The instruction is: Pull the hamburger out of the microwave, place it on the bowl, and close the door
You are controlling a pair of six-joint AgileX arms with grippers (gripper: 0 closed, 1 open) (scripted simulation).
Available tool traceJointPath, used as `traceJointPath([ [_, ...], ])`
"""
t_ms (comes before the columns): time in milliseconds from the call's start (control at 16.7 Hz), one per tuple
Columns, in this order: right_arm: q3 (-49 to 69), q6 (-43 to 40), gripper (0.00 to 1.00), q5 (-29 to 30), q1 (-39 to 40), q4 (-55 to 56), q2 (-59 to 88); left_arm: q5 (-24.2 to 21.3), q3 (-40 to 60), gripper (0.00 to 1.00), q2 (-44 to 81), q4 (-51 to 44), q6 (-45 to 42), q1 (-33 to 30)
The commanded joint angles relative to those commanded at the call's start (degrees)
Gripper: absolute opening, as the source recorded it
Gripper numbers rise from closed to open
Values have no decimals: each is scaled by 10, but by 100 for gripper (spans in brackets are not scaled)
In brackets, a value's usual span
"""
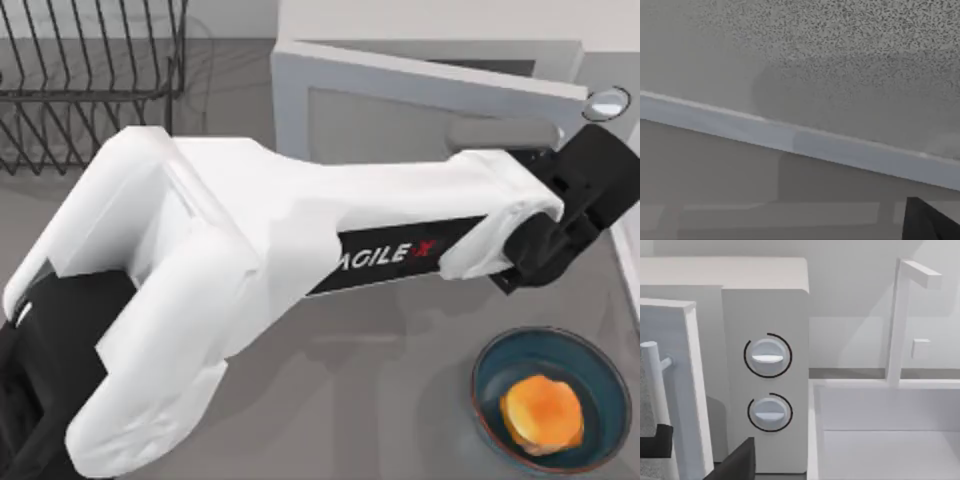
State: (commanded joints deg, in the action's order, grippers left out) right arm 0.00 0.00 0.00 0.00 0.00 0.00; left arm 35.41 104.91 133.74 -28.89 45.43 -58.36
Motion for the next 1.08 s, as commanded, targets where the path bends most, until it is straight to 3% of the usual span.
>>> traceJointPath([
  [420,0,0,100,0,0,0,0,-3,22,0,17,-7,-8,6],
  [840,0,0,100,0,0,0,0,-39,234,0,137,-53,-66,65],
  [1080,0,0,100,0,0,0,0,-51,286,0,171,-67,-86,85],
])
